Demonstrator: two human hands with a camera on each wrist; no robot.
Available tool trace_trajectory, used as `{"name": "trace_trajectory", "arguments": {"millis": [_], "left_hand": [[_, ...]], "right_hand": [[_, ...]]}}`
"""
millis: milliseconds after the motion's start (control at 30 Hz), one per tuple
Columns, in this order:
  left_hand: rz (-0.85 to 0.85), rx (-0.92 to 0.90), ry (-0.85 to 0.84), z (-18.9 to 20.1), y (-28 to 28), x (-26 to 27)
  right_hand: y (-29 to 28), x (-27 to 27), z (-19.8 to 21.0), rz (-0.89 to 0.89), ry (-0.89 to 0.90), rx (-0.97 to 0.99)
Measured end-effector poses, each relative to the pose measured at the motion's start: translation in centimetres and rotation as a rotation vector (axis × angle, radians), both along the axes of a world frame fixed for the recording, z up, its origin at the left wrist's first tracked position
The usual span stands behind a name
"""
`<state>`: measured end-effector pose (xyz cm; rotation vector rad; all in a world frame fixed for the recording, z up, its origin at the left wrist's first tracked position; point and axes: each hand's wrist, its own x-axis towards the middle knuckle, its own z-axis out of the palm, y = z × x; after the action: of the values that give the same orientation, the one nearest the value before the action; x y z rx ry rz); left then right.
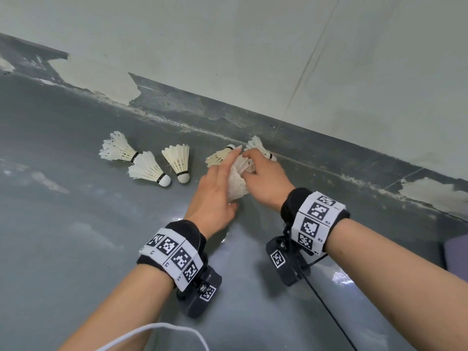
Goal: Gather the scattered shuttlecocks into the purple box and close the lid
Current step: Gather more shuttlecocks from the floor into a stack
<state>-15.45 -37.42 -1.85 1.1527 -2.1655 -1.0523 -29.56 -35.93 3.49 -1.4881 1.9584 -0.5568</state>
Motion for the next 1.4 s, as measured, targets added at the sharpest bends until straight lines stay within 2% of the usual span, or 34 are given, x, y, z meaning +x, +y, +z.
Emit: {"name": "trace_trajectory", "arguments": {"millis": [67, 200, 233, 267, 300, 367, 433, 567, 700, 867, 933, 1000, 1100, 1167, 1267, 1333, 1400], "left_hand": [[-0.018, -0.017, -0.053, -0.1, -0.3, 0.5], [0.05, 0.019, -0.047, -0.6, -0.9, 1.9], [0.076, 0.023, -0.033, -0.8, -1.1, 2.2], [0.093, 0.026, -0.022, -1.0, -1.3, 2.4], [0.102, 0.028, -0.015, -1.2, -1.6, 2.6], [0.102, 0.035, -0.007, -1.4, -1.8, 2.8], [0.099, 0.049, -0.003, -1.4, -1.8, 2.9], [0.102, 0.058, -0.023, -1.3, -1.9, 2.7], [0.093, 0.043, -0.097, -1.0, -1.9, 2.3], [0.112, 0.051, -0.131, -0.7, -2.0, 1.8], [0.121, 0.037, -0.127, -0.5, -2.0, 1.5], [0.134, 0.035, -0.093, -0.5, -1.9, 1.2], [0.134, 0.055, -0.008, -0.7, -1.7, 0.8], [0.156, 0.109, 0.042, -0.8, -1.6, 0.7], [0.249, 0.158, -0.03, -0.7, -1.6, 1.7], [0.329, 0.143, -0.074, -0.5, -1.9, 3.0], [0.396, 0.136, -0.034, -0.2, -2.3, 4.5]], "right_hand": [[-0.5, 0.7, -0.7, -0.012, 0.016, 0.017], [-1.7, 0.9, -1.7, -0.186, -0.182, -0.166], [-2.0, 0.6, -1.9, -0.188, -0.132, -0.213], [-2.3, 0.1, -2.2, -0.152, -0.009, -0.213], [-2.6, -0.4, -2.6, -0.079, 0.163, -0.145], [-2.9, -1.4, -3.5, 0.091, 0.509, 0.125], [-2.4, -2.1, -4.7, 0.154, 0.629, 0.27], [-0.9, -2.9, -6.1, -0.026, 0.532, 0.04], [-0.9, -4.2, -6.1, -0.095, 0.477, -0.044], [-0.9, -3.7, -3.2, -0.373, 0.137, -0.342], [-0.7, -2.7, -2.0, -0.415, -0.059, -0.352], [-0.1, -1.4, -1.3, -0.356, -0.263, -0.293], [0.6, -0.3, -1.5, -0.124, -0.197, -0.199], [0.6, 0.0, -1.8, -0.034, -0.218, -0.167], [0.4, 0.4, -1.3, 0.066, -0.266, -0.108], [-0.1, 0.9, -0.8, 0.091, -0.271, -0.149], [-1.2, 1.5, -0.5, 0.018, -0.28, -0.22]]}}
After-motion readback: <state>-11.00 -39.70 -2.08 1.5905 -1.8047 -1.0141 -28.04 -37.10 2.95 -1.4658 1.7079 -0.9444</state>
